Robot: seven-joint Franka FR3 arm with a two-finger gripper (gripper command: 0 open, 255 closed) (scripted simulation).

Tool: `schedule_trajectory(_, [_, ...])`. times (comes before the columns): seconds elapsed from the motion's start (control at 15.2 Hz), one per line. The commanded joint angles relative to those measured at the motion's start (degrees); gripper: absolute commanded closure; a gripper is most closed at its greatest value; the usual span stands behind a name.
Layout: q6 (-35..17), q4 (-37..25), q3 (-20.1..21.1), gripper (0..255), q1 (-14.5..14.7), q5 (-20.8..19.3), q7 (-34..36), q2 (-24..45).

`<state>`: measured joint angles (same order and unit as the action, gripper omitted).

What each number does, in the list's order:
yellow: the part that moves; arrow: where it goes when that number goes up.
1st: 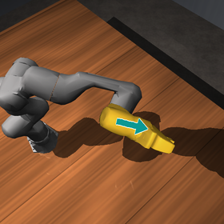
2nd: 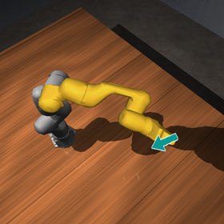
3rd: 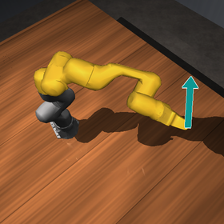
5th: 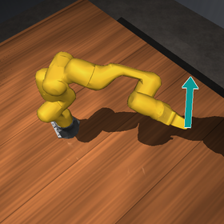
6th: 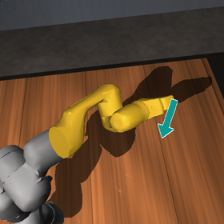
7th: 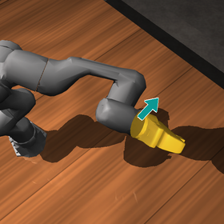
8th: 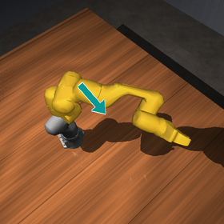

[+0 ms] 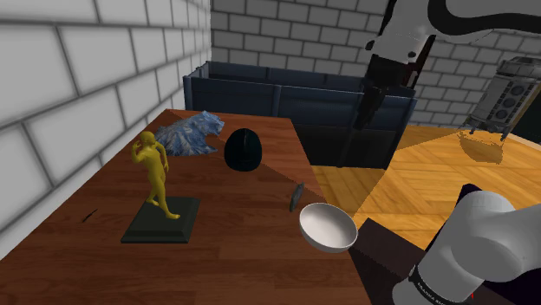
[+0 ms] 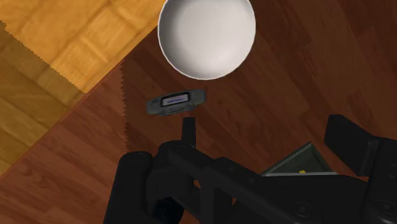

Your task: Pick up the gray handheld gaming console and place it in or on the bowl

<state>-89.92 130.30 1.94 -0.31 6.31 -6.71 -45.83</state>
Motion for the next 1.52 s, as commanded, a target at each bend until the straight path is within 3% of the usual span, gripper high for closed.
schedule_trajectory(0.0, [0.0,0.0,0.0,0,0.0,0.0,0.0,0.0])
schedule_trajectory(0.4, [-12.04,7.3,7.44,0,-5.05,1.97,16.85,3.85])
schedule_trajectory(0.86, [-25.62,11.47,16.02,0,-11.64,2.31,37.06,13.05])
schedule_trajectory(1.19, [-34.48,12.0,21.8,0,-17.31,-0.01,52.58,22.05])
schedule_trajectory(1.45, [-40.66,11.25,25.85,0,-22.32,-4.31,66.24,30.3])
